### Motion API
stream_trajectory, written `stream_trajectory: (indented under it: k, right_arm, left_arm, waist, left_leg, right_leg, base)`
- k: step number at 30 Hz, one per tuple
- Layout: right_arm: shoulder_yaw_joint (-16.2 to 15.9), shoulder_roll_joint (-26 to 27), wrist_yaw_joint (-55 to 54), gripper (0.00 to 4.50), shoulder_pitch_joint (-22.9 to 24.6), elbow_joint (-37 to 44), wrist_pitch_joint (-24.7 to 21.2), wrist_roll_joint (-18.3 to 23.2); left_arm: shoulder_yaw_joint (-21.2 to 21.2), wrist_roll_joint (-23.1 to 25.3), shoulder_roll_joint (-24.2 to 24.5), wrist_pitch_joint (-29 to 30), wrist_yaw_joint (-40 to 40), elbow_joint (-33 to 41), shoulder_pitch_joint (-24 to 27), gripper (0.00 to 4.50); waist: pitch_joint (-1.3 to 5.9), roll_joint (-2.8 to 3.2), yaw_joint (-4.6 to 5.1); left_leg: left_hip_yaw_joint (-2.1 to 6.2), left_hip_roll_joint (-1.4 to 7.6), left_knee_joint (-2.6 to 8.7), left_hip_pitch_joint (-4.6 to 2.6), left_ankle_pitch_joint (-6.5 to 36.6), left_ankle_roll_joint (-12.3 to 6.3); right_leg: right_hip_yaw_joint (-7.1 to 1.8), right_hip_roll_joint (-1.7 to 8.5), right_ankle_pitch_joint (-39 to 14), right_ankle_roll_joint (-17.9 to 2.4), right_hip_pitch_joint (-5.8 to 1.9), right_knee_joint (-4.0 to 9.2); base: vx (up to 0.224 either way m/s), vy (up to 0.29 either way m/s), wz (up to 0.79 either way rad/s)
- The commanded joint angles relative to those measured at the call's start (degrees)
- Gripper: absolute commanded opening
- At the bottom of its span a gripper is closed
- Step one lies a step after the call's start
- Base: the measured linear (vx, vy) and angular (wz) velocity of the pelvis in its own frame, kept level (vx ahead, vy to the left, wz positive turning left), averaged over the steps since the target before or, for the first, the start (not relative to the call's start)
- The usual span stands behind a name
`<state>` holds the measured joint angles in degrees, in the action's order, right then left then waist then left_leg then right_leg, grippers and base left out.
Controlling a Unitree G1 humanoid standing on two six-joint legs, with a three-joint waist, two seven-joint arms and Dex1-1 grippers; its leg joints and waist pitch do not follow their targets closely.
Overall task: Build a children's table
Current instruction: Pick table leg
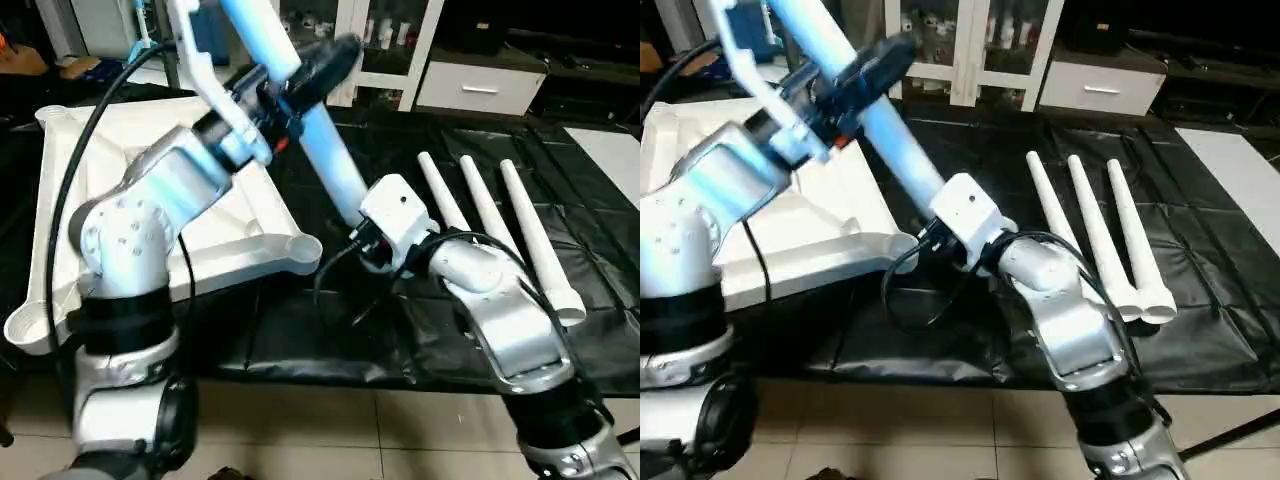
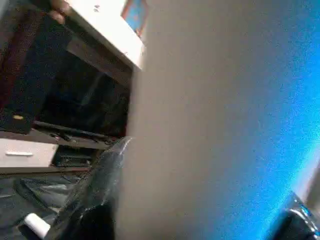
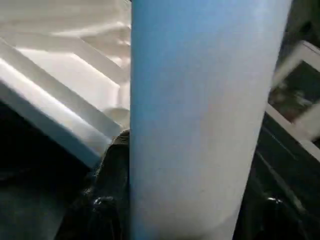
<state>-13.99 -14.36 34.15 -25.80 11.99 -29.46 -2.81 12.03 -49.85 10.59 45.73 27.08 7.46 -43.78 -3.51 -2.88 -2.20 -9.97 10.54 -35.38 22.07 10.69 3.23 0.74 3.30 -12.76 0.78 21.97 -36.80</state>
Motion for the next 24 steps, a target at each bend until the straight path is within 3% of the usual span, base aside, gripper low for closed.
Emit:
stream_trajectory:
  k: [1,3,7,15,24]
  right_arm:
    - [1.33,-0.56,1.03,1.89,0.72,2.34,-1.13,1.78]
    - [1.68,-0.39,0.92,1.88,0.82,2.60,-1.39,2.14]
    - [2.69,0.38,0.39,1.88,0.73,2.95,-2.27,3.32]
    - [3.20,-0.62,1.36,1.88,1.26,4.30,-3.73,5.21]
    - [2.69,-0.66,0.81,1.88,1.21,4.65,-4.13,5.60]
  left_arm:
    - [-1.83,-0.91,-0.08,-0.55,1.76,1.84,-0.01,3.34]
    - [-2.02,-0.98,-0.04,-0.53,2.03,2.10,0.21,3.53]
    - [-3.72,1.46,0.77,-2.60,5.09,1.51,2.20,3.56]
    - [-3.30,0.89,1.49,-4.05,8.99,0.37,2.92,3.56]
    - [-2.04,0.27,1.53,-5.29,8.88,-1.71,2.21,2.77]
  waist:
    - [3.74,0.95,0.01]
    - [3.74,0.97,0.01]
    - [3.68,1.18,0.14]
    - [3.77,1.28,0.16]
    - [3.76,1.32,0.21]
  left_leg:
    - [0.54,2.14,4.40,-1.67,8.05,2.98]
    - [0.53,2.08,4.44,-1.74,8.39,3.32]
    - [0.64,2.05,4.56,-1.59,9.28,3.70]
    - [0.61,2.01,4.56,-1.71,8.89,3.88]
    - [0.63,2.03,4.59,-1.71,9.21,4.33]
  right_leg:
    - [-1.93,3.19,0.81,-11.75,-2.21,3.81]
    - [-1.91,3.15,0.10,-11.74,-2.11,3.87]
    - [-1.95,3.20,-1.27,-11.35,-2.12,4.06]
    - [-1.91,3.08,0.10,-11.34,-2.09,3.91]
    - [-1.91,3.14,-0.34,-11.42,-2.05,3.92]
  base:
    - [0.000,0.000,0.00]
    - [0.000,0.000,0.00]
    - [0.000,0.000,0.00]
    - [0.000,0.000,0.00]
    - [0.000,0.000,0.00]
